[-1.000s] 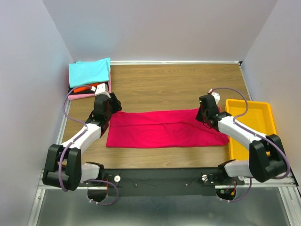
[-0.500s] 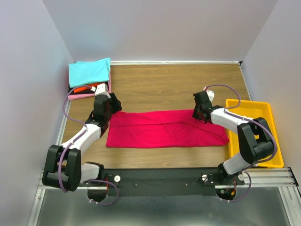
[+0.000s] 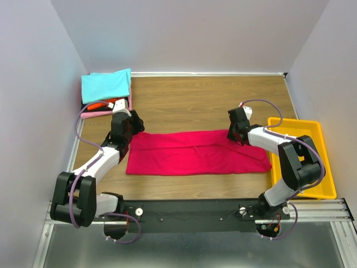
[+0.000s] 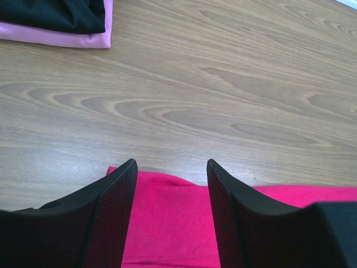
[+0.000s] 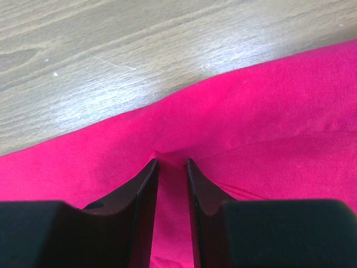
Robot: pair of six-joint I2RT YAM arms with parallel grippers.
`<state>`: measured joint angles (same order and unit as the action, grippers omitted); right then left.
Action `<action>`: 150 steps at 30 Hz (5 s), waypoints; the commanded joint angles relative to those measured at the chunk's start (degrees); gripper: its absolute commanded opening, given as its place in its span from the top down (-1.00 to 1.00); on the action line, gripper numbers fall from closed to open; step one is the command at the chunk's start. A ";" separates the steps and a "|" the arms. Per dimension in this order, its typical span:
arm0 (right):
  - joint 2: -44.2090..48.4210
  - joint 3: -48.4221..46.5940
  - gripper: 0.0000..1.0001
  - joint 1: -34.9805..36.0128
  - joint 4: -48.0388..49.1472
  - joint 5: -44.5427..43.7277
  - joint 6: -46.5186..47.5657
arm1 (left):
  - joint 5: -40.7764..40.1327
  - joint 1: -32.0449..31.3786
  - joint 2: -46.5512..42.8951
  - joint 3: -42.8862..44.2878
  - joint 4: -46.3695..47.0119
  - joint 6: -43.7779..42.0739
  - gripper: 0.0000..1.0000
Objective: Fold and stack the t-shirts
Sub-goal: Fold the tshirt
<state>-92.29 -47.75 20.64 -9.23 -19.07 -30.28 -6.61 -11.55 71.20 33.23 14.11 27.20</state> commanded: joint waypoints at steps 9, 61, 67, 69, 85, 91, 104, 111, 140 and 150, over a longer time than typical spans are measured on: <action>0.80 -1.21 0.30 0.10 1.85 1.14 1.01 | 1.51 -0.23 0.17 -0.63 1.62 -0.83 -0.22; 26.20 13.99 0.99 3.35 -7.29 7.91 -3.90 | 3.36 -0.23 -0.01 -1.07 2.50 -1.01 -0.22; 26.72 14.87 0.99 6.07 -7.55 6.50 -6.18 | 3.54 -0.23 0.17 -0.98 2.50 -1.10 -0.22; 27.25 15.14 0.99 7.21 -7.64 5.45 -7.07 | 3.62 -0.23 0.26 -0.98 2.50 -1.10 -0.22; 28.66 17.16 0.93 17.05 -11.33 -1.49 -16.47 | 4.59 -0.23 0.17 -1.24 2.94 -1.10 -0.22; 29.01 16.72 0.57 23.20 -15.10 -4.83 -20.52 | 4.77 -0.23 0.26 -1.24 3.12 -1.10 -0.22; 33.23 11.81 0.07 26.64 -18.10 -19.24 -20.17 | 4.94 -0.23 1.05 -0.98 3.29 -1.10 -0.22; 29.28 6.97 0.07 17.52 -16.18 -22.51 -15.08 | 5.47 -0.23 0.79 -1.24 3.65 -1.01 -0.22; 14.33 11.45 0.06 0.63 -6.32 -3.96 -8.82 | 5.64 -0.23 -0.89 -2.12 3.64 -0.83 -0.22; 15.03 12.59 0.04 0.63 -9.66 -1.24 -11.20 | 5.82 -0.23 -3.17 -2.82 3.65 -0.57 -0.22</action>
<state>-78.30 -36.45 21.63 -15.88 -22.33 -39.40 -1.85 -11.55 69.73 31.33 16.71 27.05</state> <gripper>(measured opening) 0.480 0.610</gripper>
